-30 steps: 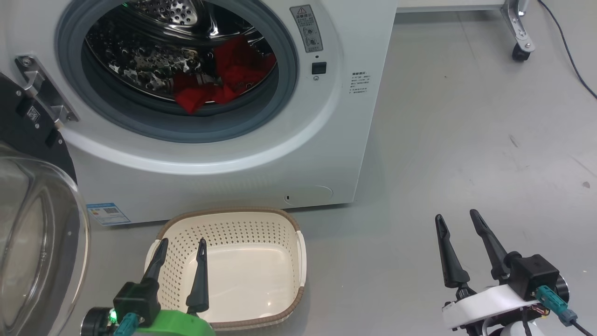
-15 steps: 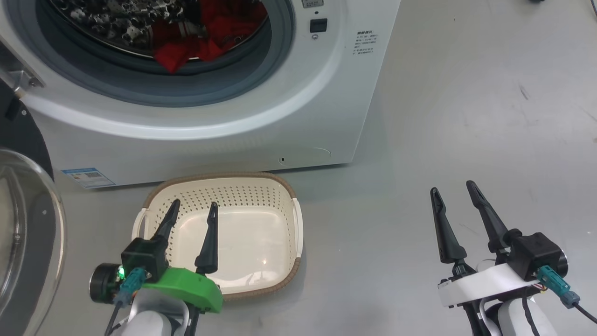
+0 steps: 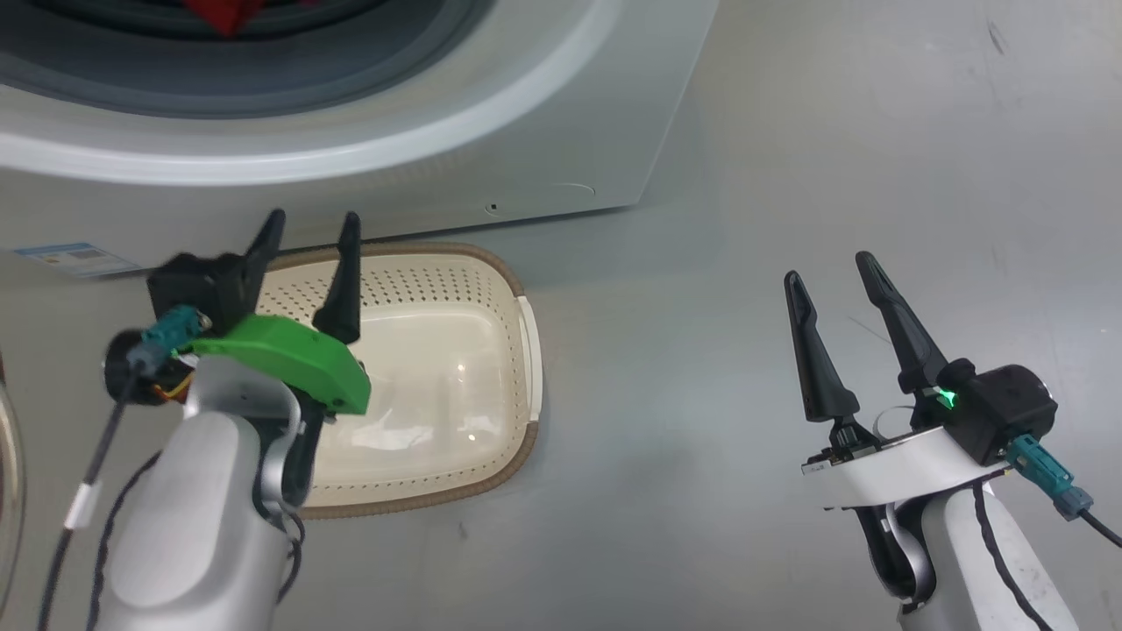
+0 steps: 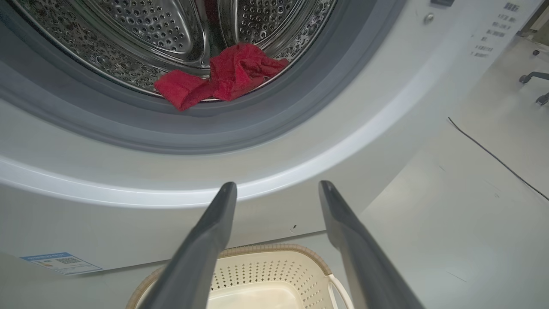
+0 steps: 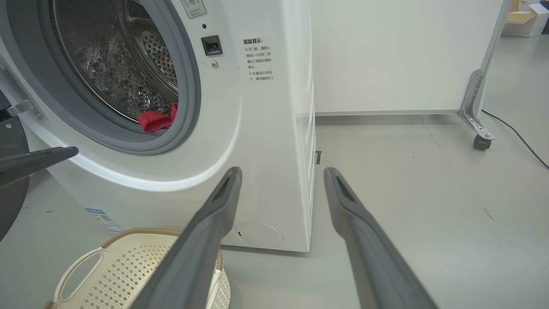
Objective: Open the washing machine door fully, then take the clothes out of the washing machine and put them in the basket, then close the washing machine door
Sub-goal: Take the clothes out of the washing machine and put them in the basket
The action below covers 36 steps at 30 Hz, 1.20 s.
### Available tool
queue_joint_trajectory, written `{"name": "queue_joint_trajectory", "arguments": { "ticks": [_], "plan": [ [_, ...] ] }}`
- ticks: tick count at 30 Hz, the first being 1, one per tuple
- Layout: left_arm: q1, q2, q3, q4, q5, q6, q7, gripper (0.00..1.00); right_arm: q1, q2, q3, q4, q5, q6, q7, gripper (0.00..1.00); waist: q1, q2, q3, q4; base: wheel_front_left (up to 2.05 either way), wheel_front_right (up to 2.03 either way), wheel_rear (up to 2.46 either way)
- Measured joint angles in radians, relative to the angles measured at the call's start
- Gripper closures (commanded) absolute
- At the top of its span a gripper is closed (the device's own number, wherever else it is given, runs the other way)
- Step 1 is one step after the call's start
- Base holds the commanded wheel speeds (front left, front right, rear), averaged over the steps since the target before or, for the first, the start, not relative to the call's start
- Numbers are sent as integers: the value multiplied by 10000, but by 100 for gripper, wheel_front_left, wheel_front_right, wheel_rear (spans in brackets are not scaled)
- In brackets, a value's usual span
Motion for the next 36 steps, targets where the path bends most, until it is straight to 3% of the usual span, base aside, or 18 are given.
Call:
{"name": "queue_joint_trajectory", "arguments": {
  "ticks": [13,22,36],
  "plan": [
    [-2895,1133,696,700,-652,-596,2115,0,-817,-21,349,98,686,8,0,0,0,0,1168,-949,0,0,0],
    [-4777,1987,1068,938,-846,-640,3616,0,-1076,-19,675,165,1081,12,-2,0,0,0,1563,-1547,0,0,0],
    [-7086,2560,1461,1292,-1170,-617,5156,0,-1648,-17,1085,90,1776,29,-2,0,-1,0,2468,-2288,0,0,0]
  ]
}}
